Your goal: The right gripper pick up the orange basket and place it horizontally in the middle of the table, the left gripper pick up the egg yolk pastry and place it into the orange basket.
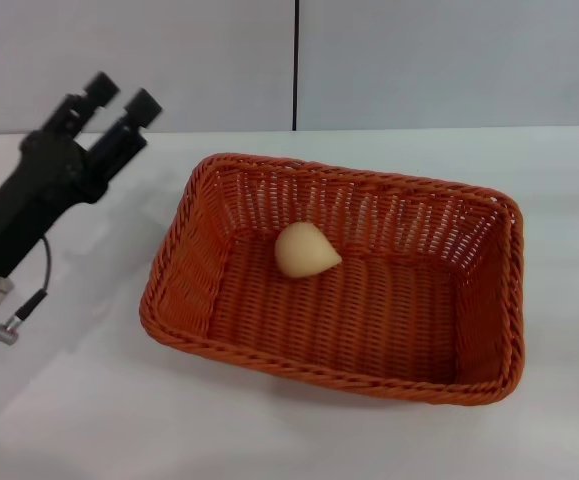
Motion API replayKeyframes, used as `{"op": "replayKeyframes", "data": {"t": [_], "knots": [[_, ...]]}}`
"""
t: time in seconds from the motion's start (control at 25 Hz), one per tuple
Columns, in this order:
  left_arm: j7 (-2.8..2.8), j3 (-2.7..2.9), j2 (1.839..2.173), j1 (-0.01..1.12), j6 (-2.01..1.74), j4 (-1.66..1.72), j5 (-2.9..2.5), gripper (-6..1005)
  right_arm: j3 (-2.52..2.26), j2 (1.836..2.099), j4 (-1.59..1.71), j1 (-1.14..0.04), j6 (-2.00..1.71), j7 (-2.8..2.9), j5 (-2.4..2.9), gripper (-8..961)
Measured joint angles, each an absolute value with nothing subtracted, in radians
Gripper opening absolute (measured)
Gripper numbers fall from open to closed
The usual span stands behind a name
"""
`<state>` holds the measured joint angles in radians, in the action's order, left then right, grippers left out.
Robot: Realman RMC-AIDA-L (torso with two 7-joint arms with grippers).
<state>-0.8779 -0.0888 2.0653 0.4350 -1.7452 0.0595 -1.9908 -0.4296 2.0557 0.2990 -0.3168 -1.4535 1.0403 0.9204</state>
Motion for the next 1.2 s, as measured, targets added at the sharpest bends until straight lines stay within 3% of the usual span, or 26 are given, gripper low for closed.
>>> {"op": "replayKeyframes", "data": {"t": [0.08, 0.56, 1.2], "knots": [[-0.848, -0.129, 2.064, 0.425, -1.754, 0.044, -1.991, 795, -0.427, 2.057, 0.299, -0.315, -1.454, 1.04, 0.921, 477], [-0.498, -0.536, 2.069, 0.222, -1.836, -0.186, -1.991, 810, -0.39, 2.063, 0.298, -0.294, -1.453, 1.017, 0.911, 477], [-0.487, -0.588, 2.069, 0.207, -1.858, -0.189, -1.996, 810, -0.377, 2.066, 0.298, -0.294, -1.452, 1.005, 0.908, 477]]}}
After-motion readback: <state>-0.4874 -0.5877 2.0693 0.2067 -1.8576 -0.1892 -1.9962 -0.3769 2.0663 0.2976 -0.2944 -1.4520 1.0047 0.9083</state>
